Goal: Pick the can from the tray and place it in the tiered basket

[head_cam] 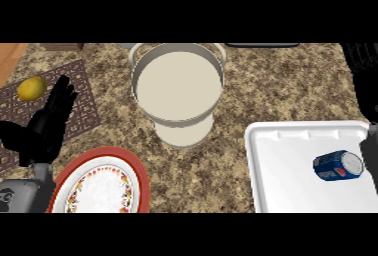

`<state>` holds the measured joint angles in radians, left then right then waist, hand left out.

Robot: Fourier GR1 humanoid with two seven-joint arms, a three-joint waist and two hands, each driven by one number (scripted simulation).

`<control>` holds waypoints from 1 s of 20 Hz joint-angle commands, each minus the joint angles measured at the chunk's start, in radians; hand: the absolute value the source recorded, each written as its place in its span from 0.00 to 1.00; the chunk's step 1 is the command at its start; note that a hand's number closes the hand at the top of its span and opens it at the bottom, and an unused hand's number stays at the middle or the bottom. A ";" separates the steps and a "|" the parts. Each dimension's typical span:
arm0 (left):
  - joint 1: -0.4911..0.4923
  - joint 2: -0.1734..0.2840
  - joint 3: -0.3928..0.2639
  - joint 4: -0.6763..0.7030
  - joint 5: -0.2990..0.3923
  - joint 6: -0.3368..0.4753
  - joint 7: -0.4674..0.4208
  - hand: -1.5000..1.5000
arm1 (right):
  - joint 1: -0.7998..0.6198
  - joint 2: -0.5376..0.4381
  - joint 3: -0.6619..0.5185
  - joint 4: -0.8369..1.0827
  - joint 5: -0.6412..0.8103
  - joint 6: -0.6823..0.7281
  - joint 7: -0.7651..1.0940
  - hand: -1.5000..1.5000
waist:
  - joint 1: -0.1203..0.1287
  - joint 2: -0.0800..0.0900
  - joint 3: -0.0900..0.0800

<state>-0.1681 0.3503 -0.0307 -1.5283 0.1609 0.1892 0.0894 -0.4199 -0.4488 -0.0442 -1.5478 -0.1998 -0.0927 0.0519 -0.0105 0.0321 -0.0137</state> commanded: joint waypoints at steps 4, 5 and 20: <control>0.013 -0.064 -0.093 0.068 -0.008 -0.099 -0.093 0.50 | 0.101 0.082 0.155 0.067 -0.036 0.178 -0.019 0.00 | 0.010 -0.026 0.013; 0.005 -0.043 -0.082 0.086 0.027 -0.158 -0.104 0.50 | 0.091 0.084 0.147 0.113 -0.088 0.233 -0.014 0.00 | 0.015 -0.023 0.013; 0.090 -0.142 -0.166 0.148 -0.028 -0.177 -0.187 0.50 | 0.261 -0.252 0.075 -0.105 0.111 0.387 -0.133 0.00 | -0.004 -0.039 0.011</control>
<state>-0.1036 0.2148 -0.1812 -1.3726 0.1388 0.0182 -0.0934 -0.1406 -0.5401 0.0744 -1.5983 -0.1507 0.2438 -0.1286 -0.0139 -0.0030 -0.0012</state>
